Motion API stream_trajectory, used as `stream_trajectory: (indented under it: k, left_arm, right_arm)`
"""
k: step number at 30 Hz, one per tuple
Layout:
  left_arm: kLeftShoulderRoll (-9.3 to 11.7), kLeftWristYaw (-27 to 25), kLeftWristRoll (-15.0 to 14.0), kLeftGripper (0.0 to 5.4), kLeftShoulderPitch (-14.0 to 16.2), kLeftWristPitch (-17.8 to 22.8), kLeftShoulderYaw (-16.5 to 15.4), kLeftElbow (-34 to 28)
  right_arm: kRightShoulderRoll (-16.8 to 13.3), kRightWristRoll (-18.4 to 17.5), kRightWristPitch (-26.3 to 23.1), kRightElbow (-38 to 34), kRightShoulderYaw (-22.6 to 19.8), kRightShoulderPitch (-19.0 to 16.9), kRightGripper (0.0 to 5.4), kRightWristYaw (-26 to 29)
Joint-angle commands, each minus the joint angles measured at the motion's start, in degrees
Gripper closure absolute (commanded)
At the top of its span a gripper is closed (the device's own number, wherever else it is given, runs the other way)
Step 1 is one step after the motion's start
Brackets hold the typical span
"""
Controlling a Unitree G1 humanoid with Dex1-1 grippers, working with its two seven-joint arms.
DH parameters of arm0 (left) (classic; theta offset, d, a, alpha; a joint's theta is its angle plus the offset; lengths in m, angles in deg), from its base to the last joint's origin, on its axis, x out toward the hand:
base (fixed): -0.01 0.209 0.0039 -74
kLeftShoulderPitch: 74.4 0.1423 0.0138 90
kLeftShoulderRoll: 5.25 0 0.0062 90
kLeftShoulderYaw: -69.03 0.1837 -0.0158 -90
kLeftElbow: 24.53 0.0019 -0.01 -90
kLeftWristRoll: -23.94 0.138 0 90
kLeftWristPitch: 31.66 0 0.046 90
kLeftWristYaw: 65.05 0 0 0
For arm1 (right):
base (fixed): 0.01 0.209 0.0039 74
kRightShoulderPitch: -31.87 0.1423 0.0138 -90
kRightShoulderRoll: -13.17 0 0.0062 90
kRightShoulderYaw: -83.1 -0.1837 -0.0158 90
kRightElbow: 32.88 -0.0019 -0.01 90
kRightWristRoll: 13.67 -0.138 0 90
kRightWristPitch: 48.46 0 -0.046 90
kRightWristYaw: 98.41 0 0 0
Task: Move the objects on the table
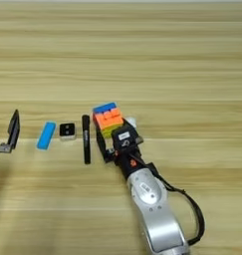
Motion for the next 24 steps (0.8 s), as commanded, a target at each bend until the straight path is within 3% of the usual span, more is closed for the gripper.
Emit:
stream_trajectory:
  k: [1, 7, 11, 15, 20, 24]
  left_arm:
    - [0.25, -0.36, 0.73, 0.0, -0.06, 0.15, 0.7, 0.4]
    - [1.35, -3.05, -0.81, 0.0, -0.07, -0.23, 1.94, -0.94]
    - [1.96, -5.61, -3.03, 0.0, 0.52, -0.76, 2.71, -2.33]
    - [4.75, -13.43, -10.76, 0.0, 2.05, 0.38, 5.1, -6.65]
    - [9.91, -23.03, -21.03, 0.0, 3.51, 4.84, 6.19, -11.2]
    - [13.78, -29.66, -26.43, 0.0, 5.62, 8.88, 8.32, -13.92]
  right_arm:
    - [-2.9, -2.68, 0.38, -4.6, -1.24, 0.29, 2.06, 3.9]
    - [-9.49, -8.02, 0.15, -10.47, -3.46, -0.03, 2.06, 12.09]
    - [-11.8, -10.6, 0.19, -12.89, -2.91, -0.74, 2.06, 16.02]
    - [-13.97, -14.39, -0.26, -15.16, -2.15, -1.32, 2.06, 20.56]
    - [-18.91, -21.17, -1.94, -17.12, -3.93, -0.91, 2.06, 27.88]
    - [-23.26, -27.34, -4.61, -17.71, -7.03, -0.43, 2.06, 33.12]
